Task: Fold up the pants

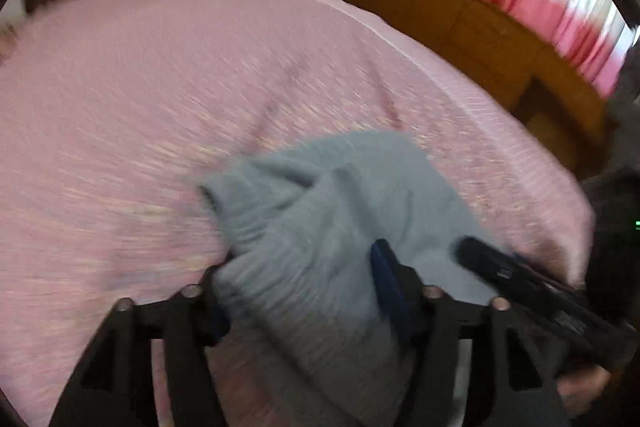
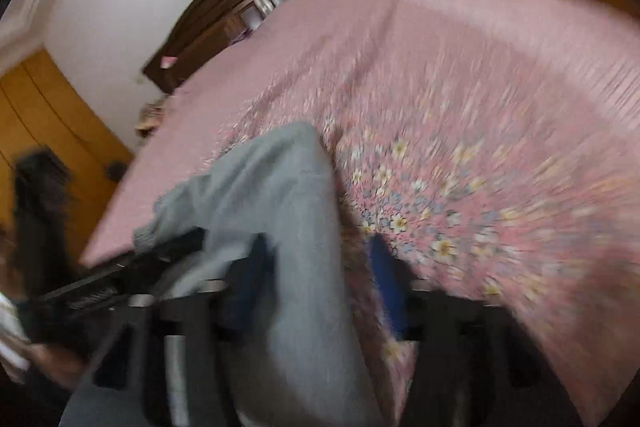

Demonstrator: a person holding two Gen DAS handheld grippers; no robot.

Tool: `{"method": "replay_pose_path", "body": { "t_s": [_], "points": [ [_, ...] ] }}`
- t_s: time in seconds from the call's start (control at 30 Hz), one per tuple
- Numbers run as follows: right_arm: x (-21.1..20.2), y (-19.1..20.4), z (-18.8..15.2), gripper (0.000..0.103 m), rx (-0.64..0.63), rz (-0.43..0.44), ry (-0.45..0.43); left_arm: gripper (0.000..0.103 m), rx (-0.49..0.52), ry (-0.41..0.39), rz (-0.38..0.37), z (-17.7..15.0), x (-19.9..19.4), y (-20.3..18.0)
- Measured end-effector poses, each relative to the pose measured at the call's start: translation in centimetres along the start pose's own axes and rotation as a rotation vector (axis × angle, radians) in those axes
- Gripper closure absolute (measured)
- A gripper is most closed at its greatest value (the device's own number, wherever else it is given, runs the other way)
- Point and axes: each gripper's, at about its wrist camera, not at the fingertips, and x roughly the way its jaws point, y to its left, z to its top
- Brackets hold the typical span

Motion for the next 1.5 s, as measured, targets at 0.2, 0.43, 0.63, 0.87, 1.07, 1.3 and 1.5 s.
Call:
{"method": "replay_pose_path", "body": {
  "t_s": [0.2,0.43,0.63,0.87,1.07,1.3,1.5],
  "points": [
    [-7.6,6.0,-2.1,0.031,-0.08,-0.064,-0.046,0.035,0.083,-0.05,0.018,-2.2,-8.8,-2.1],
    [-12.4,9.6,-2.9,0.031,-0.057,-0.077,-0.086,0.031,0.081,-0.073,0.022,-5.3,-15.5,-4.2],
    [-14.6,9.6,-5.7,0.031,-0.038,-0.062,-0.094,0.031,0.085,-0.1,0.063,-9.1,-18.1,-4.8],
    [-13.6,8.6,-9.9,0.031,0.009,-0.077,-0.03,0.031,0.107,-0.101,0.107,-13.4,-17.7,-4.9],
    [-9.9,9.3,-13.5,0.031,-0.112,-0.322,0.005,0.031,0.094,-0.039,0.114,-16.4,-14.6,-4.0],
    [-8.3,9.8,-14.5,0.031,-0.185,-0.376,-0.001,0.023,0.111,-0.11,0.161,-19.1,-10.3,-3.1],
    [-8.2,10.4,-13.7,0.031,-0.206,-0.392,0.02,0.019,0.131,-0.07,0.177,-18.1,-9.7,-3.3]
  ]
}}
